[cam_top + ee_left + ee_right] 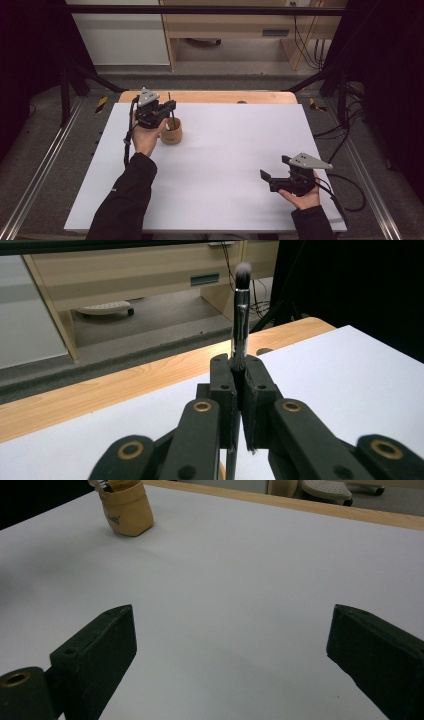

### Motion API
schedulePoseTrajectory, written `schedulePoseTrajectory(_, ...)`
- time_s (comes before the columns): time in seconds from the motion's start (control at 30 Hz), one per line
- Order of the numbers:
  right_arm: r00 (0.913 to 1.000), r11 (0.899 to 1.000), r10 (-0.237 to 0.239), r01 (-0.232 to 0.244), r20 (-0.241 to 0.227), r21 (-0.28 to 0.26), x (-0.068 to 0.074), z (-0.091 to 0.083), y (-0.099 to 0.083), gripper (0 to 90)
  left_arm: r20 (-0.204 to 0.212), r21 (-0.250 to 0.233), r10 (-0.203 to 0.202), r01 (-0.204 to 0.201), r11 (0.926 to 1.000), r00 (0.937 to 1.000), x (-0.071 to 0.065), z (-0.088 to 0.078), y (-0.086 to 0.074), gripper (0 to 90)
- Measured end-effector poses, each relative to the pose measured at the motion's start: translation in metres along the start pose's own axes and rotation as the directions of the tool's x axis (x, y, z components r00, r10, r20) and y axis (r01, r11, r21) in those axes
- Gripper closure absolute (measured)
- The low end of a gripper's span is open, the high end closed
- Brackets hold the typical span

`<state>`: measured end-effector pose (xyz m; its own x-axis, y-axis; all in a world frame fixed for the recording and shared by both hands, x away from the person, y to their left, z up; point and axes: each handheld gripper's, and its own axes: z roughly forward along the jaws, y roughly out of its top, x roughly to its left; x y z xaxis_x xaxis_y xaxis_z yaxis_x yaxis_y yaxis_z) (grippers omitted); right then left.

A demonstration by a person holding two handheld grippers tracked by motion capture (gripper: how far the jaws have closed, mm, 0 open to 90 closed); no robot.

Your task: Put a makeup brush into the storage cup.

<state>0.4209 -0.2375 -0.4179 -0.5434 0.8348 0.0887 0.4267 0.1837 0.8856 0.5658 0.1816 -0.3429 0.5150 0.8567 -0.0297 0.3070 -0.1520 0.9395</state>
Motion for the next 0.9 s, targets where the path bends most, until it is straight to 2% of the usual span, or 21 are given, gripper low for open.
schedulePoseTrajectory(0.3, 1.0, 1.0, 0.001, -0.001, -0.005, 0.0, 0.001, 0.001, 0.0, 6.4, -0.036, 0.007, 0.014, -0.014, 0.9999, 0.9992, 0.003, 0.008, -0.003, 85.3)
schedulePoseTrajectory(0.6, 1.0, 1.0, 0.001, -0.001, -0.006, -0.001, 0.001, 0.001, 0.0, 6.6, -0.048, 0.02, 0.019, -0.018, 0.9996, 0.9987, 0.002, 0.015, -0.007, 85.3)
schedulePoseTrajectory(0.9, 1.0, 1.0, -0.005, 0.005, -0.008, 0.001, 0.001, 0.001, -0.001, 6.9, -0.055, 0.037, 0.021, -0.019, 0.9991, 0.9983, 0.001, 0.022, -0.018, 85.3)
